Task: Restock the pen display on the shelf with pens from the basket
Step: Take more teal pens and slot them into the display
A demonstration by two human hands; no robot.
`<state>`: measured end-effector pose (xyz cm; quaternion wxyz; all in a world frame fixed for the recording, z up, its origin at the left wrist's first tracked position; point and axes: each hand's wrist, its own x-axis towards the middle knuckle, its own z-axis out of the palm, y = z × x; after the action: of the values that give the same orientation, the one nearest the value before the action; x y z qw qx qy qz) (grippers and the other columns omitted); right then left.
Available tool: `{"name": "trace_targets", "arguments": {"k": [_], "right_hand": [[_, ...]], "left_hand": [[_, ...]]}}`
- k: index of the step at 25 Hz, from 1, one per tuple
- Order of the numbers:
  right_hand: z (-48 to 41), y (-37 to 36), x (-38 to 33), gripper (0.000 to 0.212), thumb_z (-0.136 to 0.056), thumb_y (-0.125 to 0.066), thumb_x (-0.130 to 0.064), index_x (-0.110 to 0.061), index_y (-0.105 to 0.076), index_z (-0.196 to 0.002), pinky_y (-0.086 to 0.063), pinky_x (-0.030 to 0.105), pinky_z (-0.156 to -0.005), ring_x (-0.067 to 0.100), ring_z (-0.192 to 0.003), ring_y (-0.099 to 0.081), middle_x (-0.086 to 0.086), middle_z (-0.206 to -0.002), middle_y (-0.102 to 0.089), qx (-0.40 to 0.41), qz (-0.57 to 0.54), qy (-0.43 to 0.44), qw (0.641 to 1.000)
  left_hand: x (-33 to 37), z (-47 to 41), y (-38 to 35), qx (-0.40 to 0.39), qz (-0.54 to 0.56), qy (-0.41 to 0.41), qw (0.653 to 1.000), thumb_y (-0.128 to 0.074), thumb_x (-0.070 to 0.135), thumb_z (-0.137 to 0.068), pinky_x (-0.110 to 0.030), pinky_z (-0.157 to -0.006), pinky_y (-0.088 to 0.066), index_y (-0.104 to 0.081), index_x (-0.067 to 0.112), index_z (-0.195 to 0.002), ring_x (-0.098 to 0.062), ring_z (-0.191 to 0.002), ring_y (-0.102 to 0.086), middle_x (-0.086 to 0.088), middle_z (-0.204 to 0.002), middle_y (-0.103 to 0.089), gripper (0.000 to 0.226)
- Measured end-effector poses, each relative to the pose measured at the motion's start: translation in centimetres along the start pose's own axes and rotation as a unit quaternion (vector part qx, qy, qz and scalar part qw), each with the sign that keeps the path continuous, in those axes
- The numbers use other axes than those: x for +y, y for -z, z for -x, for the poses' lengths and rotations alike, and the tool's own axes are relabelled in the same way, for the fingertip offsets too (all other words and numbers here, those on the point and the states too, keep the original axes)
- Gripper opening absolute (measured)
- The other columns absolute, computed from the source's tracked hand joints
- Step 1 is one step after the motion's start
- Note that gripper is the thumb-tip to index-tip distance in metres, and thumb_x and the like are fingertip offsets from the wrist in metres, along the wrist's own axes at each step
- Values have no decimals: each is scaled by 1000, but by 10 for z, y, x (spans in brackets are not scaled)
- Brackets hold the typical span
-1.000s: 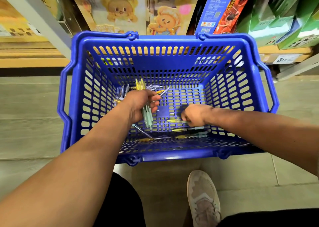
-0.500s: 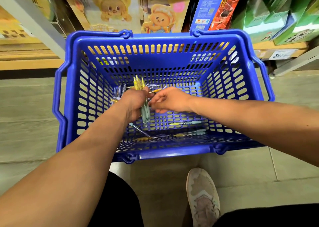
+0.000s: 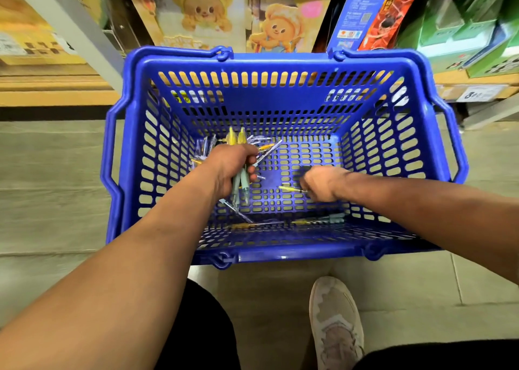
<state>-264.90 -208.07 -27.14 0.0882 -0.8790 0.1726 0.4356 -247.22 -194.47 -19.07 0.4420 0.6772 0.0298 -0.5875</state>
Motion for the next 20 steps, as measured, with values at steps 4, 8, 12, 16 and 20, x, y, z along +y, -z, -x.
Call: {"name": "trace_targets", "arguments": {"k": [4, 8, 12, 16, 20], "right_hand": [[-3, 34, -4, 12, -91, -67, -17, -17, -70, -103, -59, 30, -79, 19, -90, -73, 3, -95, -76, 123, -355, 16, 927], [4, 61, -31, 19, -85, -81, -17, -19, -70, -100, -59, 20, -67, 10, -75, -75, -2, -83, -78, 144, -601, 57, 784], [6, 63, -53, 18, -84, -82, -10, -7, -72, -98, -62, 27, -73, 17, -74, -75, 11, -85, -78, 140, -677, 68, 719], [7, 58, -42, 16, -88, -76, -8, -10, -75, -105, -61, 28, -81, 20, -88, -76, 13, -98, -78, 97, -720, 104, 679], [4, 44, -16, 9, -91, -74, -20, -24, -77, -98, -58, 27, -87, 10, -88, -75, -4, -94, -79, 35, -532, 76, 843]], "left_hand": [[0, 1, -1, 20, 20, 8, 1000, -48, 14, -107, -34, -66, -54, -61, 7, -116, -18, -69, -62, -8, -91, -69, 17], [0, 0, -3, 42, 14, -1, 999, -44, 19, -109, -42, -76, -56, -59, 7, -126, -21, -81, -63, -11, -112, -68, 26], [2, 4, -9, 20, 41, -1, 999, -43, 17, -109, -50, -83, -57, -58, 6, -127, -32, -87, -67, -20, -114, -70, 26], [2, 3, -10, 18, 13, -10, 1000, -45, 18, -109, -55, -90, -56, -60, 3, -128, -34, -95, -68, -21, -115, -70, 29], [3, -3, -10, 39, 3, -32, 999, -42, 15, -109, -37, -72, -56, -57, 7, -120, -20, -77, -66, -5, -90, -69, 20]]}}
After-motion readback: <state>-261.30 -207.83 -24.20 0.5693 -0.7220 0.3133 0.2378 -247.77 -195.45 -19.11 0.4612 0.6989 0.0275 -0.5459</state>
